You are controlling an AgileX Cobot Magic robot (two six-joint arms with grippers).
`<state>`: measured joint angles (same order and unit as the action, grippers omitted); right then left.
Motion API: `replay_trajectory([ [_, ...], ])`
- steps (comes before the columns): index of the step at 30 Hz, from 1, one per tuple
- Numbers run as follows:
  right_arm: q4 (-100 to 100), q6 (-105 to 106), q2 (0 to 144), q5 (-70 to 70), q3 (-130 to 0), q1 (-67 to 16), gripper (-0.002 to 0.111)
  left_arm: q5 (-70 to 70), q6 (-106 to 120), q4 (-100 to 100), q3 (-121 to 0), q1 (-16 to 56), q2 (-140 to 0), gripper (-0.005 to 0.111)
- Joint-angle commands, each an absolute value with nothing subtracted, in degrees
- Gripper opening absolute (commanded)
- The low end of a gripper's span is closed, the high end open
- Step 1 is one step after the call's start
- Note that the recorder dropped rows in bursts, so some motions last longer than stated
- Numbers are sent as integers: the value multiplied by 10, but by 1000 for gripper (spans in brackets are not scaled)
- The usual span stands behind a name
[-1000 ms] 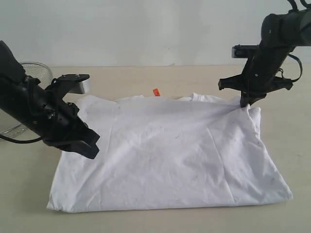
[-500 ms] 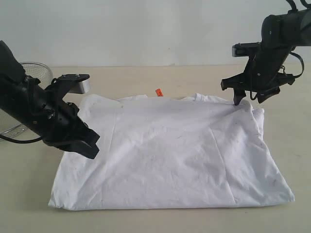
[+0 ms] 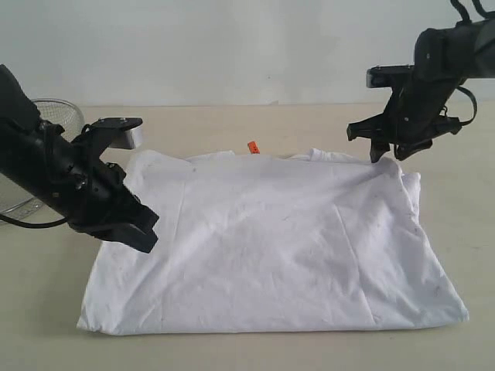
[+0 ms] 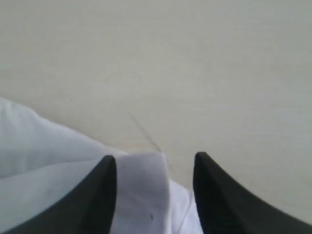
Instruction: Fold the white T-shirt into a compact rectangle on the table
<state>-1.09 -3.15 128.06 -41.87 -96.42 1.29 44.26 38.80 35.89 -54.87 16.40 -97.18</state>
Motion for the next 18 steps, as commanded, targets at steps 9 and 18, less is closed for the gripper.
replay_trajectory([
  [9, 18, -28, 1297, -405, -966, 17, 40, 438, 391, 360, -550, 166, -969, 5],
  [18, 18, -38, 1299, -393, -966, 17, 0, 438, 391, 360, -550, 166, -969, 5],
])
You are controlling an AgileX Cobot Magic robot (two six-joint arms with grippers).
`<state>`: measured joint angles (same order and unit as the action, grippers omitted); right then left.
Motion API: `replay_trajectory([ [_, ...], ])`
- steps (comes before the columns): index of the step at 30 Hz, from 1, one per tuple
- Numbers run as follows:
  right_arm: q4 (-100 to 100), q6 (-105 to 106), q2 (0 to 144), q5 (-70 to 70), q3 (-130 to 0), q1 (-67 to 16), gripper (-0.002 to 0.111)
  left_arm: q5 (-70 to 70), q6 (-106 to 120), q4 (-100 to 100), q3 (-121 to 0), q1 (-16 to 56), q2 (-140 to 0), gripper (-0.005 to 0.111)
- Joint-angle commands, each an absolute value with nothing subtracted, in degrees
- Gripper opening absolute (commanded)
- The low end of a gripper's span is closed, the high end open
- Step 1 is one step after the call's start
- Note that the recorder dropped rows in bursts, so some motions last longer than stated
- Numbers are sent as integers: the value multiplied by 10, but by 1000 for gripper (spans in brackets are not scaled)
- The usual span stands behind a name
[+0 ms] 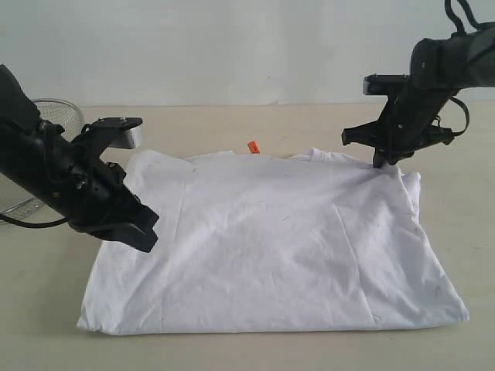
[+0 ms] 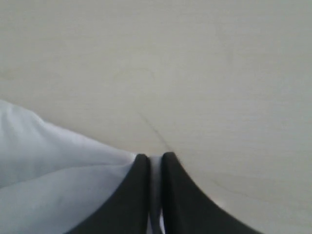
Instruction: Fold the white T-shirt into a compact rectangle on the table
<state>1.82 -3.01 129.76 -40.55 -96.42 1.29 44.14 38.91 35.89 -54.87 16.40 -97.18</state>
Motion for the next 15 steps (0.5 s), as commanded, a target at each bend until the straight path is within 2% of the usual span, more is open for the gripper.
replay_trajectory([
  [1, 18, -43, 1297, -392, -966, 17, 0, 438, 391, 360, -550, 166, -969, 5],
  [15, 18, -132, 1281, -360, -966, 17, 0, 438, 391, 360, -550, 166, -969, 5],
])
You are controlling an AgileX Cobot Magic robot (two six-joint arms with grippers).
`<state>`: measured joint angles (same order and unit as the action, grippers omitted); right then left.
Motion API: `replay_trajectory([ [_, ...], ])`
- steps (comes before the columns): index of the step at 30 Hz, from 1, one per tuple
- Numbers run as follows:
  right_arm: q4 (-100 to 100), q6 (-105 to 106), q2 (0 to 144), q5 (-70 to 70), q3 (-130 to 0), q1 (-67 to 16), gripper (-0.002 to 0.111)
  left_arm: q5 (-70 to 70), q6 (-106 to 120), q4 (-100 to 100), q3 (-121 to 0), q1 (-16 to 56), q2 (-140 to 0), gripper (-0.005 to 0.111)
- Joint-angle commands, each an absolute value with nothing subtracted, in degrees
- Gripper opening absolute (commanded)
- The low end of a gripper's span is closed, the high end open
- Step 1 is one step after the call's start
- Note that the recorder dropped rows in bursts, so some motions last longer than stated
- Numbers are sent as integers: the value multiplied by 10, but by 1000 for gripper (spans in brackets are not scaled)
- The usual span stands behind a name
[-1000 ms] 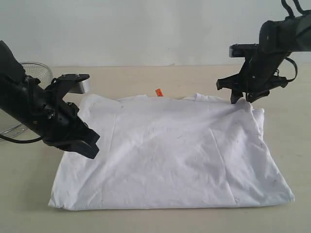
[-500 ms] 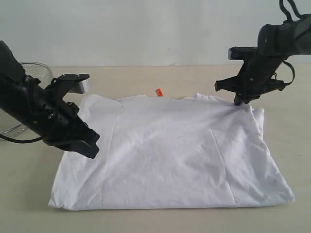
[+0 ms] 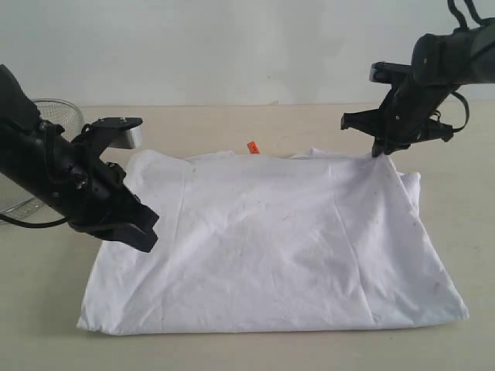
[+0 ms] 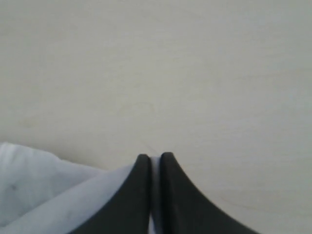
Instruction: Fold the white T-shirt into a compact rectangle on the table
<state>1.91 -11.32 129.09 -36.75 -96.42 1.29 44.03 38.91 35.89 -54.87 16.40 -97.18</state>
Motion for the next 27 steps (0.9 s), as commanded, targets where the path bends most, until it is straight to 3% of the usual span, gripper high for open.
replay_trajectory([
  [1, 18, -132, 1281, -361, -966, 17, 0, 438, 391, 360, -550, 166, -969, 5],
  [27, 94, -30, 1260, -315, -926, 29, 0, 433, 391, 350, -550, 166, -969, 5],
])
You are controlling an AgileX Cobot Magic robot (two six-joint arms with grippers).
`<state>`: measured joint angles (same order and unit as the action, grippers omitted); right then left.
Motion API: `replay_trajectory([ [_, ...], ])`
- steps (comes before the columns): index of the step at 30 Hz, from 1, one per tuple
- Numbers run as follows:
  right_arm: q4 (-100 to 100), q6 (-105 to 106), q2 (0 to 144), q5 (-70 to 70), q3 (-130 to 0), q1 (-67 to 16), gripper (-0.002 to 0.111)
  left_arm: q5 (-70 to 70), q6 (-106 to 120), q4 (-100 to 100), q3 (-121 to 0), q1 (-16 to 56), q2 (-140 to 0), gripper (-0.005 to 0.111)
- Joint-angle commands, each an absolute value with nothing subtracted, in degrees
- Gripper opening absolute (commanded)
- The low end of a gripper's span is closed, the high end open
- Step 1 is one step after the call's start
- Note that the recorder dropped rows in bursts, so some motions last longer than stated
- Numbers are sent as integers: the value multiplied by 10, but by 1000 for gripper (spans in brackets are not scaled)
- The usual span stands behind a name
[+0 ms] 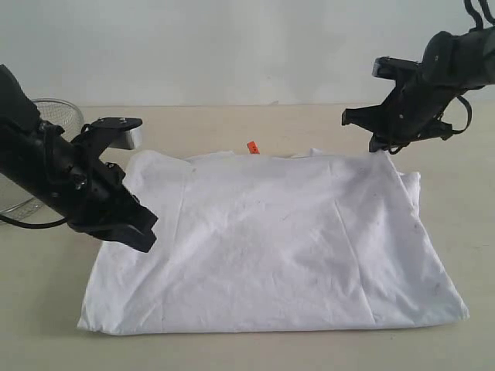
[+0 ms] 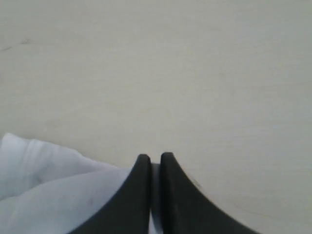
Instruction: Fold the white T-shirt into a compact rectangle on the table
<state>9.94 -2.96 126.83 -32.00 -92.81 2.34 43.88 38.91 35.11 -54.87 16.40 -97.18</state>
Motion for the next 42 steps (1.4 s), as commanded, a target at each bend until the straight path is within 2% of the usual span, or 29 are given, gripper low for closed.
replay_trajectory([
  [1, 85, -34, 1262, -315, -926, 29, 0, 433, 391, 350, -550, 166, -969, 5],
  [9, -27, -131, 1264, -328, -926, 29, 0, 433, 388, 350, -550, 166, -969, 5],
  [15, -39, -125, 1264, -332, -926, 29, 2, 433, 388, 350, -550, 166, -969, 5],
  [18, -39, -117, 1264, -337, -926, 29, 17, 433, 388, 350, -550, 166, -969, 5],
  [22, -44, -115, 1264, -352, -926, 29, 55, 433, 388, 350, -550, 166, -969, 5],
  [23, -49, -126, 1264, -359, -926, 29, 60, 433, 388, 350, -550, 166, -969, 5],
  [25, -87, -177, 1264, -383, -926, 30, 51, 433, 388, 350, -550, 166, -969, 5],
  [26, -96, -177, 1259, -393, -926, 35, 42, 433, 388, 350, -550, 166, -969, 5],
  [32, -92, -170, 1185, -418, -926, 71, 40, 435, 388, 350, -550, 166, -969, 5],
  [33, -76, -164, 1170, -431, -926, 73, 35, 435, 388, 351, -550, 166, -969, 5],
  [34, -30, -131, 1157, -451, -926, 73, 25, 435, 388, 351, -550, 166, -969, 5],
  [36, 118, -15, 1136, -494, -893, 66, 0, 443, 388, 349, -550, 166, -969, 5],
  [38, 209, 74, 1115, -483, -828, 43, 0, 438, 381, 349, -550, 166, -969, 5],
  [42, 217, 102, 1095, -425, -706, -9, 0, 435, 362, 356, -550, 166, -969, 5],
])
